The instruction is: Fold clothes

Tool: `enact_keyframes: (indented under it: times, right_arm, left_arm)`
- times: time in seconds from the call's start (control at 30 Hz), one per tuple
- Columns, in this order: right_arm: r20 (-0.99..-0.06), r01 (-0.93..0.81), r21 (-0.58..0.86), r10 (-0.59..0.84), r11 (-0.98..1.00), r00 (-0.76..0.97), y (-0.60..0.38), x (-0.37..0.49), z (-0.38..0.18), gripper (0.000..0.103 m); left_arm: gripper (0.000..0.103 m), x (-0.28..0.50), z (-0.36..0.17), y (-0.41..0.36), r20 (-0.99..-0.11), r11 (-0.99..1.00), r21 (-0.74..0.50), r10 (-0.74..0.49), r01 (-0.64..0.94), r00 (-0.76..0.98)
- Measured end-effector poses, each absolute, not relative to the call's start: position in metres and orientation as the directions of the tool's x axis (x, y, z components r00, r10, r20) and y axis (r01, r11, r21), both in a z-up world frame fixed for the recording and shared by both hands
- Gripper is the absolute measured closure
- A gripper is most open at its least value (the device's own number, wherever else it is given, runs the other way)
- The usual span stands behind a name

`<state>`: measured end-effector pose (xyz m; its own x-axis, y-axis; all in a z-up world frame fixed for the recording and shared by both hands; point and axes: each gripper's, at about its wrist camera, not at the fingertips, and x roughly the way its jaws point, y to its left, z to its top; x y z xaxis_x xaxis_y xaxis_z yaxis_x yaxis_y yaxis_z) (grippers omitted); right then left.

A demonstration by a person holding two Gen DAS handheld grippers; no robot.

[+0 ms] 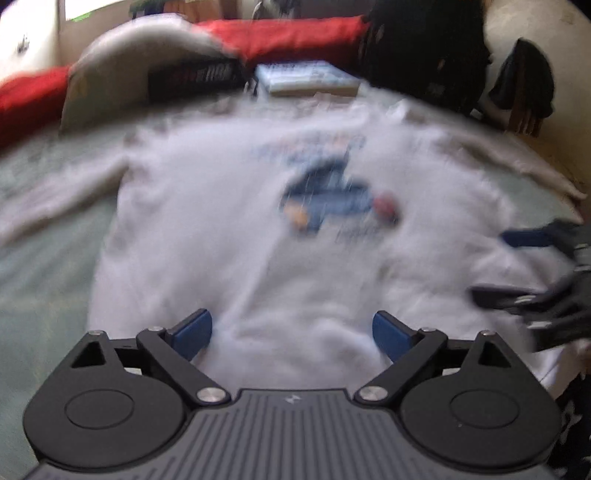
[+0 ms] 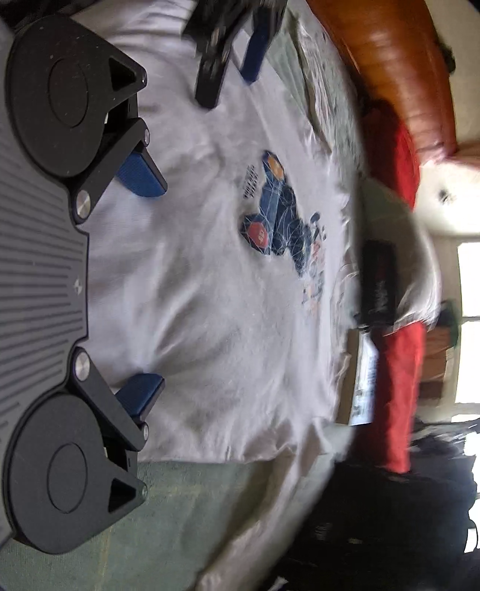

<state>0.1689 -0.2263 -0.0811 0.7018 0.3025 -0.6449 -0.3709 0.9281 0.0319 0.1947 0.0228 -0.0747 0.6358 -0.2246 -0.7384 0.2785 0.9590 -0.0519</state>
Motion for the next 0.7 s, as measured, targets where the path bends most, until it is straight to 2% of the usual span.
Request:
enact_keyframes:
  times: [0.17,0.27,0.43,0.53,0.63,0.7]
  right_arm:
    - [-0.682,-0.338,0.12,0.325,0.933,0.655,-0.26,0.174,-0.06,0.0]
    - [-0.639,-0.265,0.152,0.299,0.952,0.708,-0.29,0.197,-0.034,0.0]
    - [-0.575,-0.084,0.111,0.133,0.99,0.807,-0.345,0.264,-0.013,0.0]
    - [-0.582,0.053,0.061,-0.008,0.997,0.813,-0.377,0.316,-0.02,0.0]
    - [-0.63,0.203,0.02,-0.146,0.979,0.763,-0.404,0.355,-0.042,0.0]
    - [-0.662,0.258,0.029,-0.175,0.966,0.729,-0.417,0.37,-0.058,0.0]
  left_arm:
    - [0.004,0.204,-0.057,0.019,-0.742,0.962,-0.048,-0.214,0.268,0.636]
    - [0.004,0.212,-0.041,0.008,-0.712,0.951,-0.076,-0.263,0.3,0.652]
    - [0.004,0.221,-0.041,-0.026,-0.706,0.924,-0.071,-0.313,0.376,0.636]
    - [0.004,0.225,-0.05,-0.039,-0.726,0.925,-0.042,-0.287,0.376,0.625]
    - [0.004,0.228,-0.061,-0.044,-0.752,0.929,-0.026,-0.262,0.37,0.605]
    - [0.004,0.23,-0.067,-0.046,-0.761,0.93,-0.013,-0.248,0.368,0.599]
